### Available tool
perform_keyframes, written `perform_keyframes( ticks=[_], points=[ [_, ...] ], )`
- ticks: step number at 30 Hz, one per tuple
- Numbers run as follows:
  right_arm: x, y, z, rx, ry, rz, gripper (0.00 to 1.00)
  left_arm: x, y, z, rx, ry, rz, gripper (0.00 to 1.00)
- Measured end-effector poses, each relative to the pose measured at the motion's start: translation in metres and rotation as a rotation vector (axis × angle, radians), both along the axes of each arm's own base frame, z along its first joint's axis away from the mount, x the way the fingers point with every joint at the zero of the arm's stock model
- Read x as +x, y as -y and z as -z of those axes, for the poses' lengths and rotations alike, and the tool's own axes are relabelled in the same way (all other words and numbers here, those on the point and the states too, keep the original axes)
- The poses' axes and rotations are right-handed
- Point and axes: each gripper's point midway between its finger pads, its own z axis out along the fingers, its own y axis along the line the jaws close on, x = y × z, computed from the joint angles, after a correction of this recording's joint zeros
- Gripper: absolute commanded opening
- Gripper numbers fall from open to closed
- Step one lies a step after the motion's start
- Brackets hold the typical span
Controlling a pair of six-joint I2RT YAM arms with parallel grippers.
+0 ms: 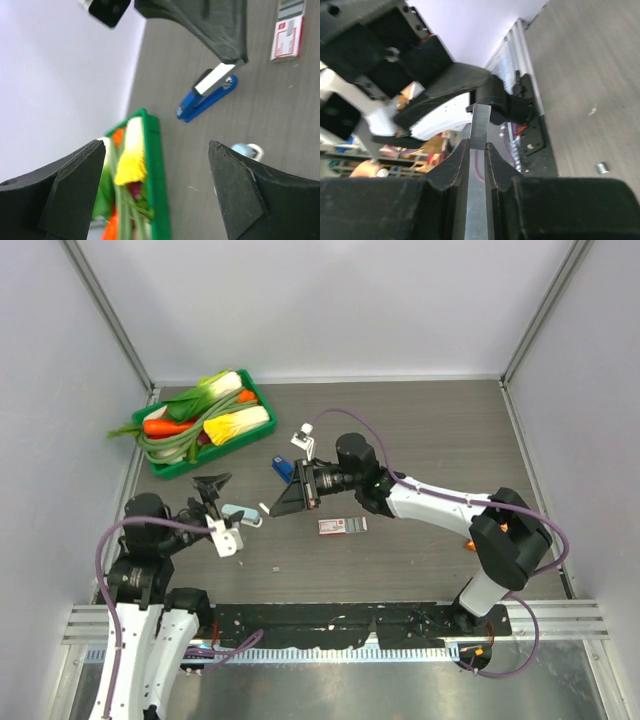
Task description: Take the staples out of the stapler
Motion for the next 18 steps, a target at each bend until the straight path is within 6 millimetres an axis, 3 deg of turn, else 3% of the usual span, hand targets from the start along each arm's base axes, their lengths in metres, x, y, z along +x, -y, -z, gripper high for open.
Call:
perform_keyframes(
  ticks=[3, 8, 18],
  points=[
    [-0.005, -0.001, -0.013, 0.055, -0.064, -0.049, 0.08, -0.002, 0.005, 0.000, 0.053, 0.154, 0.064, 0.83],
    [-0.012, -0.001, -0.024, 0.112, -0.152, -0.111, 0.07, -0.004, 0.018, -0.019, 0.103, 0.425, 0.177, 0.78],
    [-0.018, -0.002, -0.031, 0.186, -0.279, -0.179, 0.07, -0.031, 0.039, -0.025, 0.180, 0.719, 0.377, 0.75]
  ],
)
